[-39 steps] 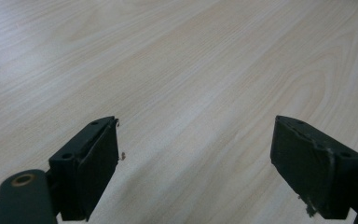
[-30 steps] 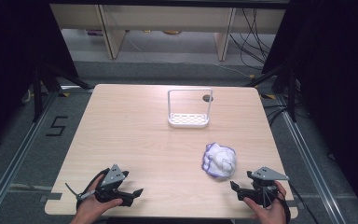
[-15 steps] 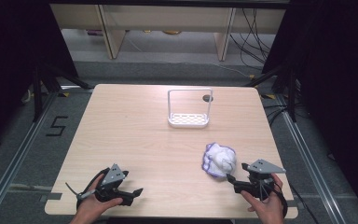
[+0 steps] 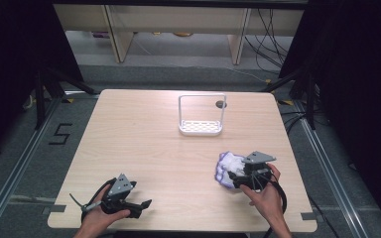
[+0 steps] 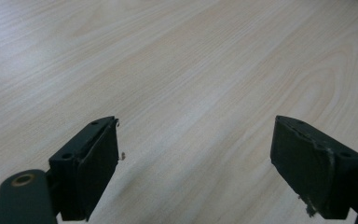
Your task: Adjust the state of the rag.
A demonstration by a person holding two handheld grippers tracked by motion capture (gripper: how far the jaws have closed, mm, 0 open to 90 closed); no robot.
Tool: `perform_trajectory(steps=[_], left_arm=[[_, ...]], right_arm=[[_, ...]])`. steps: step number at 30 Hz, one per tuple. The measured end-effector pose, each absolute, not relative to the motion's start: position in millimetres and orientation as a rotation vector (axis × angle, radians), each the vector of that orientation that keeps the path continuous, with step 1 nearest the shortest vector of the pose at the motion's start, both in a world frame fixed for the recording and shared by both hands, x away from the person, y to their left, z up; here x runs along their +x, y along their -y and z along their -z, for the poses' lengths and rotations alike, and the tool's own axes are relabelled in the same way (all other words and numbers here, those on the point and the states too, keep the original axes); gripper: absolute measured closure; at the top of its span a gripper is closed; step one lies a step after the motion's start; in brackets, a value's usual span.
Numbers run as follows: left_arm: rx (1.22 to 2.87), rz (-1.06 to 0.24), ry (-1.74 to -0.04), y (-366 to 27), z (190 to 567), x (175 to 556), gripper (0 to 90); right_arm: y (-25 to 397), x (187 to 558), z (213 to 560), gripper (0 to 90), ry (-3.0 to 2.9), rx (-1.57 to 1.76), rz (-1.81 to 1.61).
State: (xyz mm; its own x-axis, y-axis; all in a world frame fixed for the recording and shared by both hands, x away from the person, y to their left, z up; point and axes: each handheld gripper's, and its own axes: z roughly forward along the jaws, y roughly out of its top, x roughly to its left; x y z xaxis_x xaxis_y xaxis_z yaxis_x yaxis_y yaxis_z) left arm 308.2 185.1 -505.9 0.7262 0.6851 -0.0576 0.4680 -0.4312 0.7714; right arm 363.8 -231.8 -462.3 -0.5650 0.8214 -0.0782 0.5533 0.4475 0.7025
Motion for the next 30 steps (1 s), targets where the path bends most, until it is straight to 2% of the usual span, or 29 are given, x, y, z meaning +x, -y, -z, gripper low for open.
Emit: perform_trajectory(steps=[1,5,6,7,8,14,23,27,30], left_arm=[[2.105,-0.337,-0.874,-185,506,308,15.0],[2.087,-0.322,-0.881,-183,507,308,15.0],[2.087,-0.322,-0.881,-183,507,308,15.0],[2.1,-0.323,-0.876,-184,507,308,15.0],[2.099,-0.325,-0.879,-184,507,308,15.0],[2.081,-0.326,-0.891,-185,507,310,15.0],[2.071,-0.336,-0.9,-189,505,310,15.3],[2.06,-0.342,-0.898,-189,505,311,15.3],[2.033,-0.341,-0.909,-189,506,311,15.3]], right_arm=[[231,366,464,31.6,-2.305,1.165,-0.878],[231,371,466,61.7,-2.317,1.117,-0.837],[231,371,466,61.7,-2.317,1.117,-0.837],[231,370,460,68.8,-2.304,1.09,-0.853],[229,368,456,70.6,-2.297,1.082,-0.867],[215,365,423,74.0,-2.305,0.998,-1.034],[161,357,376,74.9,-2.349,0.85,-1.314],[138,359,371,74.8,-2.395,0.773,-1.441],[126,362,381,74.6,-2.426,0.787,-1.434]])
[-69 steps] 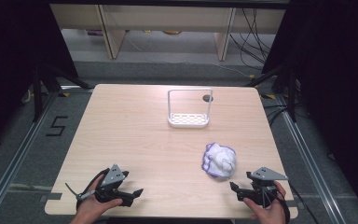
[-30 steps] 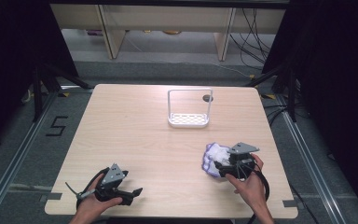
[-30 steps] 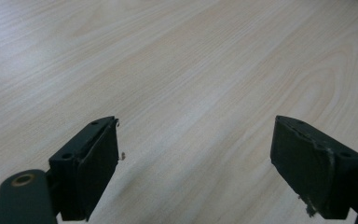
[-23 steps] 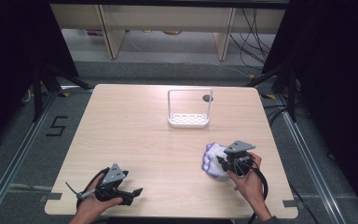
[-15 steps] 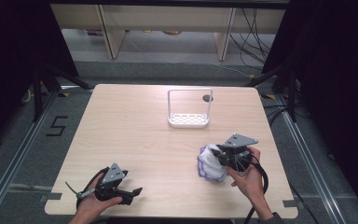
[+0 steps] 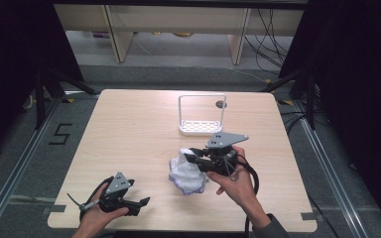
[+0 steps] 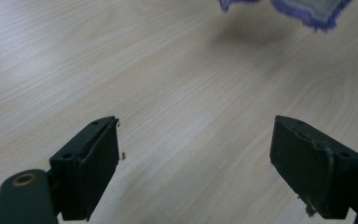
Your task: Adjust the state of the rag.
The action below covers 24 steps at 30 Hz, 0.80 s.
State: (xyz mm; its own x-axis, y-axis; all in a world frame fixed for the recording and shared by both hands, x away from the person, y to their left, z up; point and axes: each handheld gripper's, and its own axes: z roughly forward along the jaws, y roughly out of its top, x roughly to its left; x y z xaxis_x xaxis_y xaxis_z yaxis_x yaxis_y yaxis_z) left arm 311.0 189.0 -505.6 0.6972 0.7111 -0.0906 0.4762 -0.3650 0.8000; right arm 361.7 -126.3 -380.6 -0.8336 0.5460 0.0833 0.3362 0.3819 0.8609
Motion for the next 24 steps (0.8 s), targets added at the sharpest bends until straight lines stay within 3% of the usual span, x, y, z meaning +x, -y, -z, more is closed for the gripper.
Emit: perform_trajectory(steps=[5,6,9,10,11,14,20,24], left_arm=[[2.072,-0.35,-0.898,-190,504,310,15.4],[2.07,-0.342,-0.886,-189,503,310,15.5],[2.054,-0.338,-0.886,-187,504,309,15.5],[2.054,-0.338,-0.886,-187,504,309,15.5],[2.053,-0.336,-0.888,-186,505,309,15.6],[2.078,-0.336,-0.877,-187,505,309,15.5],[2.068,-0.344,-0.888,-188,505,309,15.6],[2.069,-0.341,-0.884,-188,505,309,15.6]], right_arm=[[125,379,420,73.9,-2.49,0.865,-1.245],[130,388,442,71.6,-2.5,0.916,-1.042],[142,398,462,60.8,-2.512,0.995,-0.99],[142,398,462,60.8,-2.512,0.995,-0.99],[148,399,462,50.8,-2.494,1.049,-1.001],[154,390,448,43.2,-2.43,1.02,-0.965],[148,361,418,47.1,-2.416,0.882,-1.06],[140,350,419,50.6,-2.481,0.844,-1.089]])
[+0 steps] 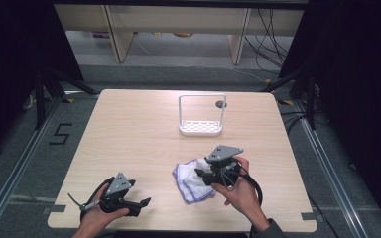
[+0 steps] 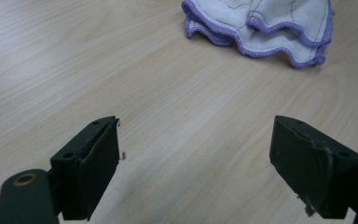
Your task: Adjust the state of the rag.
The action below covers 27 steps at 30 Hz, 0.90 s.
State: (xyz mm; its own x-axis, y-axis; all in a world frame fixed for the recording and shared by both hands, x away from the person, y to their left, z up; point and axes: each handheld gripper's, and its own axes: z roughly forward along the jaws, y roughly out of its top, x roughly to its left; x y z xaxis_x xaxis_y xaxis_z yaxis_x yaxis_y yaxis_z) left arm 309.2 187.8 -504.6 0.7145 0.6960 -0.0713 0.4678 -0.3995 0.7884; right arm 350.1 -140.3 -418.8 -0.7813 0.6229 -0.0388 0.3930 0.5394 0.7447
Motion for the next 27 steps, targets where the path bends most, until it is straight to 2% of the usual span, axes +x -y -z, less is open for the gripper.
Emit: perform_trajectory(steps=[3,11,15,18,27], left_arm=[[2.056,-0.339,-0.891,-186,505,310,15.6],[2.07,-0.338,-0.878,-187,504,310,15.7],[2.043,-0.331,-0.88,-184,505,309,15.7],[2.074,-0.34,-0.869,-187,503,309,15.7],[2.073,-0.294,-0.837,-174,502,308,16.2]], right_arm=[[126,342,443,56.4,-2.576,0.811,-1.057],[111,349,487,63.6,-2.668,0.782,-0.923],[111,352,495,82.1,-2.657,0.703,-0.834],[113,350,487,86.4,-2.649,0.685,-0.88],[160,353,423,86.6,-2.469,0.804,-1.212]])
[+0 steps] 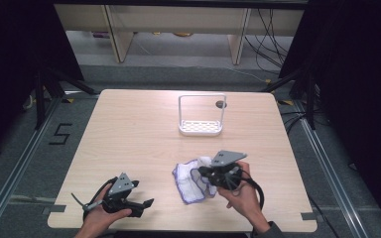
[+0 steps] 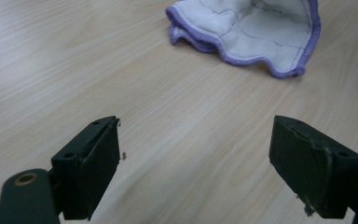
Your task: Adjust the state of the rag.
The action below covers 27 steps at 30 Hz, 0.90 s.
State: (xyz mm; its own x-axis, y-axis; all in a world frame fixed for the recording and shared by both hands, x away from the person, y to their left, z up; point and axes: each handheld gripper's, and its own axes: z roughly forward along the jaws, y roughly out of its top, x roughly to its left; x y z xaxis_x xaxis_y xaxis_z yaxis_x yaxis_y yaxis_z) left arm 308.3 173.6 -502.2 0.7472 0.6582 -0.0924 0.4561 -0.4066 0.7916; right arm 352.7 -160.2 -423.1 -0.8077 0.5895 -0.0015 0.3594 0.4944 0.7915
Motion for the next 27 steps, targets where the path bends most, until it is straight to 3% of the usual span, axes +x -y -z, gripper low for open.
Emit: perform_trajectory(steps=[10,12,13,17,21,22,27], left_arm=[[2.053,-0.232,-0.677,-118,499,305,22.5],[2.053,-0.196,-0.656,-110,499,306,22.9],[2.038,-0.118,-0.643,-95,499,309,23.3],[2.13,-0.159,-0.518,-69,499,313,27.7],[2.189,-0.246,-0.433,-56,505,322,42.3],[2.199,-0.207,-0.458,-51,509,327,44.6],[2.268,-0.212,-0.414,-44,512,334,49.8]], right_arm=[[199,370,418,86.5,-2.393,0.987,-1.341],[198,370,419,86.5,-2.39,0.97,-1.352],[198,370,418,86.5,-2.376,0.954,-1.339],[197,369,418,86.3,-2.389,0.991,-1.348],[200,372,418,86.2,-2.391,0.96,-1.352],[201,372,418,86.2,-2.386,0.962,-1.348],[202,373,417,86.1,-2.377,0.963,-1.358]])
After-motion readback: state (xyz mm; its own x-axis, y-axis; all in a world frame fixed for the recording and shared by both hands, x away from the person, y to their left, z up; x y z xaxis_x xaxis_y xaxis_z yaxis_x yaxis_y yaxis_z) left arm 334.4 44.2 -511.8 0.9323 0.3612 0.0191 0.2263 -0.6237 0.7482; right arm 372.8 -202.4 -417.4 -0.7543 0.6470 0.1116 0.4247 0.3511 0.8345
